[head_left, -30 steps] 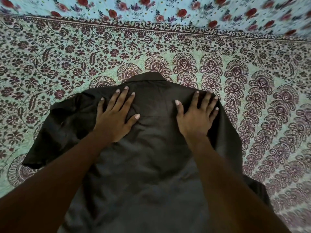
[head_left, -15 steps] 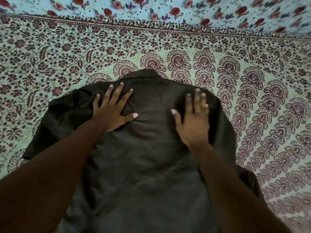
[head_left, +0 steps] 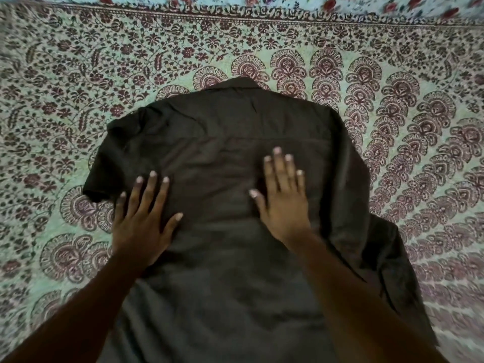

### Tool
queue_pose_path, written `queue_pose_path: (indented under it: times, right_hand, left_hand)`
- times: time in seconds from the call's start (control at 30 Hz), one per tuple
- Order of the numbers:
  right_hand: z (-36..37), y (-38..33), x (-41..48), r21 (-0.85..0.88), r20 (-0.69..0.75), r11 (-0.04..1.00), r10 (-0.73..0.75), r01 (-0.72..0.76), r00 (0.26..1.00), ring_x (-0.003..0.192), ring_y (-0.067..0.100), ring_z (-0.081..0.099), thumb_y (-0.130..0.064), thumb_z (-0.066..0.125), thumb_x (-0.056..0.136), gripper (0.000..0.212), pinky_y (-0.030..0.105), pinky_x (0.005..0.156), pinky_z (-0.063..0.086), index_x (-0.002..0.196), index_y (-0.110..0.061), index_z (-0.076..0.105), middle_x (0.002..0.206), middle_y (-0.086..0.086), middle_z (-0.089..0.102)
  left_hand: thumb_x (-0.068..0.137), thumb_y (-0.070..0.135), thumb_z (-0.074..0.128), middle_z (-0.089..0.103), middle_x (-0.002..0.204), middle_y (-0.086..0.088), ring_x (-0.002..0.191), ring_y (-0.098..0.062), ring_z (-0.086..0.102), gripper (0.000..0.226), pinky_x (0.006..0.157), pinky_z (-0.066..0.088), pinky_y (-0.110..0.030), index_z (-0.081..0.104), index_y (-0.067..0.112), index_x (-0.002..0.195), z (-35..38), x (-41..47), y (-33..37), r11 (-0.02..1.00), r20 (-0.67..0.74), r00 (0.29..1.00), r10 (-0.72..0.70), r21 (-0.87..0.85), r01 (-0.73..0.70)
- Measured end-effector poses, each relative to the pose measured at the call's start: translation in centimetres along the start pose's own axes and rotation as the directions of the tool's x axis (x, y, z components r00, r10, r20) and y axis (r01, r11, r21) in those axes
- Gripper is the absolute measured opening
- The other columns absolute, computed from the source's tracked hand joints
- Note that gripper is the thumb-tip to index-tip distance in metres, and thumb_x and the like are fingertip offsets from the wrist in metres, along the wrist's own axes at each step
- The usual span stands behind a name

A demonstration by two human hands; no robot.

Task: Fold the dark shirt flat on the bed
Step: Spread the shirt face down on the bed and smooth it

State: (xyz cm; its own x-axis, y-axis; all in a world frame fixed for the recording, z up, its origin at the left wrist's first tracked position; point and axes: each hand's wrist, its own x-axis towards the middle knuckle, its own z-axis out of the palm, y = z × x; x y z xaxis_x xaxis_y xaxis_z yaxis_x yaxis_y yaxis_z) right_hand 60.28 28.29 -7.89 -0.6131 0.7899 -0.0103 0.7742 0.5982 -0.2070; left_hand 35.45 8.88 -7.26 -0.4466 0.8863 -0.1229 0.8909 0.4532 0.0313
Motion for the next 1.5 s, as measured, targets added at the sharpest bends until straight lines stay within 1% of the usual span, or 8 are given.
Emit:
queue_pose_path:
  times: [0.1,0.33,0.53,0.7,0.8,1.0,1.3,1.5]
  right_hand:
    - [1.4,-0.1,-4.0,-0.077,0.078,0.987,-0.137,0.143,0.987,0.162,0.024,0.007,-0.072,0.031,0.101,0.077,0.054,0.127,0.018,0.166,-0.033,0.016,0.175,-0.002,0.005]
    - [0.4,3.3,-6.2,0.056,-0.038,0.904,0.425,-0.423,0.904,0.16,0.035,0.011,-0.065,0.026,0.103,0.081,0.058,0.122,0.03,0.165,-0.013,0.02,0.174,0.01,0.01]
    - [1.5,-2.7,-14.7,-0.061,0.14,0.981,-0.173,0.183,0.975,0.162,0.024,0.005,-0.068,0.034,0.102,0.074,0.057,0.127,0.016,0.166,-0.035,0.016,0.175,-0.002,0.002]
    - [0.6,2.9,-19.8,-0.112,-0.023,0.916,0.384,-0.384,0.923,0.155,0.034,0.027,-0.071,0.032,0.099,0.076,0.056,0.123,0.024,0.165,-0.034,0.023,0.172,0.006,0.024]
    - [0.6,1.8,-19.6,-0.037,-0.061,0.875,0.481,-0.483,0.875,0.153,0.042,0.027,-0.067,0.032,0.101,0.08,0.062,0.123,0.024,0.164,-0.019,0.026,0.169,0.015,0.027]
    - [1.7,-4.5,-23.6,-0.03,0.161,0.988,-0.147,0.154,0.976,0.162,0.024,0.002,-0.068,0.035,0.101,0.072,0.059,0.127,0.013,0.165,-0.04,0.015,0.176,-0.003,0.0]
    - [-0.2,1.3,-29.8,-0.061,0.041,0.899,0.436,-0.433,0.899,0.161,0.036,0.007,-0.072,0.027,0.099,0.078,0.064,0.124,0.017,0.166,-0.034,0.016,0.175,0.005,0.005]
    - [0.4,-5.4,-33.8,0.003,0.228,0.994,-0.106,0.109,0.968,0.162,0.03,0.001,-0.069,0.038,0.1,0.071,0.062,0.125,0.015,0.163,-0.047,0.013,0.176,-0.003,-0.001]
  left_hand:
    - [0.098,0.068,0.029,0.01,0.177,0.002,0.161,-0.027,0.019,0.082,0.124,0.024,-0.056,0.014,0.028,0.168,0.1,-2.3,-2.0,1.0,0.013,1.0,-0.024,0.003,0.024]
    - [0.102,0.062,0.028,0.007,0.177,-0.006,0.163,-0.03,0.01,0.078,0.127,0.017,-0.056,0.016,0.023,0.168,0.0,-4.4,2.9,0.995,0.005,0.998,-0.057,-0.083,0.057]
    - [0.096,0.075,0.035,0.002,0.177,0.007,0.163,-0.025,0.011,0.083,0.127,0.019,-0.055,0.01,0.04,0.167,2.2,-13.3,7.1,0.994,0.089,0.992,0.092,-0.067,-0.086]
    - [0.09,0.075,0.042,0.009,0.177,0.001,0.162,-0.03,0.013,0.094,0.127,0.017,-0.057,0.017,0.028,0.167,2.6,-20.9,4.0,0.998,0.041,0.997,-0.058,-0.021,0.059]
    - [0.089,0.075,0.043,0.009,0.177,-0.002,0.162,-0.032,0.013,0.096,0.128,0.016,-0.058,0.019,0.025,0.167,2.3,-21.9,4.1,0.998,0.023,0.998,-0.06,-0.028,0.061]
    - [0.09,0.076,0.038,0.004,0.177,0.002,0.163,-0.035,0.008,0.09,0.127,0.017,-0.059,0.018,0.034,0.167,3.1,-23.9,4.5,0.99,0.048,0.991,-0.125,-0.057,0.127]
    - [0.09,0.075,0.041,0.004,0.177,-0.003,0.161,-0.04,0.011,0.094,0.124,0.021,-0.06,0.017,0.027,0.168,2.8,-32.1,4.9,0.965,0.074,0.97,-0.232,-0.106,0.239]
    - [0.087,0.079,0.039,0.004,0.177,-0.004,0.162,-0.039,0.009,0.101,0.123,0.019,-0.064,0.016,0.023,0.168,4.6,-36.8,5.5,0.941,0.139,0.946,-0.292,-0.137,0.311]
